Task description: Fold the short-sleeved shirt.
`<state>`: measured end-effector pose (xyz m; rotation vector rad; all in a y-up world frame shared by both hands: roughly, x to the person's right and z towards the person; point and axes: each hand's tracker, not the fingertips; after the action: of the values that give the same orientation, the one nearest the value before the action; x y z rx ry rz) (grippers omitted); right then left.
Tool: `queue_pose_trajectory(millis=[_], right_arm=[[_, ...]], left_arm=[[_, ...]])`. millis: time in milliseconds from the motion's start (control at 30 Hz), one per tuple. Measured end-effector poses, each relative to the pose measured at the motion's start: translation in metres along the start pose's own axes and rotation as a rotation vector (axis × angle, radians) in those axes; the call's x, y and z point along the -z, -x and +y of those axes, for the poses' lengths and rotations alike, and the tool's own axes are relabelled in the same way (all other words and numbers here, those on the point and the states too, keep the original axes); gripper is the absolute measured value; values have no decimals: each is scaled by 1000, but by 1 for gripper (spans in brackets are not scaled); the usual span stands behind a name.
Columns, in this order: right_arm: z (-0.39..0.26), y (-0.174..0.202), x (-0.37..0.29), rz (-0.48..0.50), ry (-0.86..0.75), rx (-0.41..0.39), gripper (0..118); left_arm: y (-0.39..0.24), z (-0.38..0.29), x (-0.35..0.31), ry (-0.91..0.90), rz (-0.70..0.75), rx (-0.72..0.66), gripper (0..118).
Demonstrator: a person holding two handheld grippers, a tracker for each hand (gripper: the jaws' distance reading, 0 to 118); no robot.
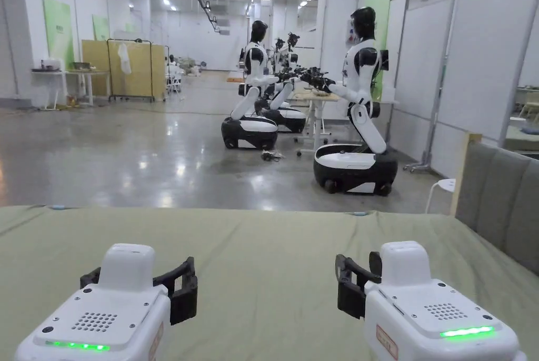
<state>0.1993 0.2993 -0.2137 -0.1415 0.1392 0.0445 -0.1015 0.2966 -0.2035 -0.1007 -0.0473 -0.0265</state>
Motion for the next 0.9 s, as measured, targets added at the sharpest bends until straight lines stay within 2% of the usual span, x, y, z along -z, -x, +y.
queue_pose_trajectory(millis=[67, 100, 133, 167, 233, 300, 433, 667, 900], right_arm=[[0, -1, 1, -6, -10, 14, 58], [0, -1, 0, -4, -14, 20, 61], [1, -2, 0, -2, -18, 27, 67], [1, -2, 0, 4, -23, 34, 73], [2, -2, -3, 17, -49, 48, 86], [3, -1, -4, 11, -64, 41, 91], [3, 1, -6, 3, -60, 24, 91], [2, -2, -8, 15, -68, 61, 91], [15, 13, -7, -31, -70, 21, 91]], left_arm=[[0, 4, -2, -20, -20, -17, 89], [0, 6, -2, -19, -19, -13, 100], [-4, 8, -2, -22, -18, -8, 113], [-4, 9, -3, -30, -18, -3, 118], [-5, 12, -6, -50, -22, -1, 118], [-5, 16, -6, -53, -29, -9, 118], [-6, 18, -7, -58, -28, -6, 118], [-5, 21, -9, -63, -27, -16, 118], [-3, 22, -10, -64, -29, -23, 118]])
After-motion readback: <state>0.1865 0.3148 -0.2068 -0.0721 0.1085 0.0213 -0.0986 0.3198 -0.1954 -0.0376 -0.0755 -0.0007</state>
